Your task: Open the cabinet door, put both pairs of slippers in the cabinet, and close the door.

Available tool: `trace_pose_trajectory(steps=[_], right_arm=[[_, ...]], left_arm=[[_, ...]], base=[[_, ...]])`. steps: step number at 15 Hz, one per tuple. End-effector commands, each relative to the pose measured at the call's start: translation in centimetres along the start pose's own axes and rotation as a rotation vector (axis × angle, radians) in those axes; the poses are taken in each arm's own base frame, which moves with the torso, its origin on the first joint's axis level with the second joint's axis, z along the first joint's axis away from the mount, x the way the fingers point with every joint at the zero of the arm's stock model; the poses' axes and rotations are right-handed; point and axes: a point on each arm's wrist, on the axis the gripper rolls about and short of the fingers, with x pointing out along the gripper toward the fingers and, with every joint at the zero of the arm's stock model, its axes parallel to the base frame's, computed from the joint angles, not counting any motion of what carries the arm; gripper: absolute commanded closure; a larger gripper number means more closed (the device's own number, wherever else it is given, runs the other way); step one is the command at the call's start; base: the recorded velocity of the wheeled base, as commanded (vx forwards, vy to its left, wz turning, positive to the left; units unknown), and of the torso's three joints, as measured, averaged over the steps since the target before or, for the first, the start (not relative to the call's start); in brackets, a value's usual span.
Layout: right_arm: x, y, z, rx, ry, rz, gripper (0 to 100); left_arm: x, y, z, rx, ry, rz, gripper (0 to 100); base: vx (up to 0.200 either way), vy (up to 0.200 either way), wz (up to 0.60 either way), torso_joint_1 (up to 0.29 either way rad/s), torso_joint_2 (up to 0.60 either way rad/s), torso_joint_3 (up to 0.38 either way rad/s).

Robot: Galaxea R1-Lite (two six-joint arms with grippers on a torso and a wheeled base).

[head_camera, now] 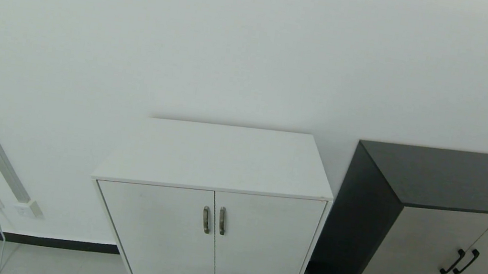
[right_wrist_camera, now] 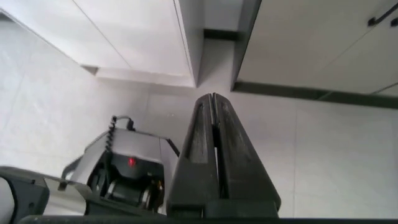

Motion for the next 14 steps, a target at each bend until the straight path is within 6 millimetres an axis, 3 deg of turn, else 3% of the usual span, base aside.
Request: trace_pose_trajectory(steps=[1,5,11,14], right_arm=[[-0.3,0.1,-0.2,-0.011,-0.015,0.015,100],[-1.2,0.4,-1.7,-0.024,0.023,0.041,100],[-1.8,0.5,-1.9,-0.041,-0.043,0.052,100],[-2.2,0.8,-2.6,-0.090,-0.037,0.175,100]], left_arm=[[0.0,0.0,0.0,-0.001,0.000,0.000,100],[0.0,0.0,0.0,-0.001,0.000,0.002,100],[0.0,0.0,0.0,-0.001,0.000,0.002,100],[0.0,0.0,0.0,-0.001,0.000,0.000,100]], base=[[0.000,0.000,0.00,0.000,0.00,0.000],[0.000,0.000,0.00,0.000,0.00,0.000],[0.000,0.000,0.00,0.000,0.00,0.000],[0.000,0.000,0.00,0.000,0.00,0.000]])
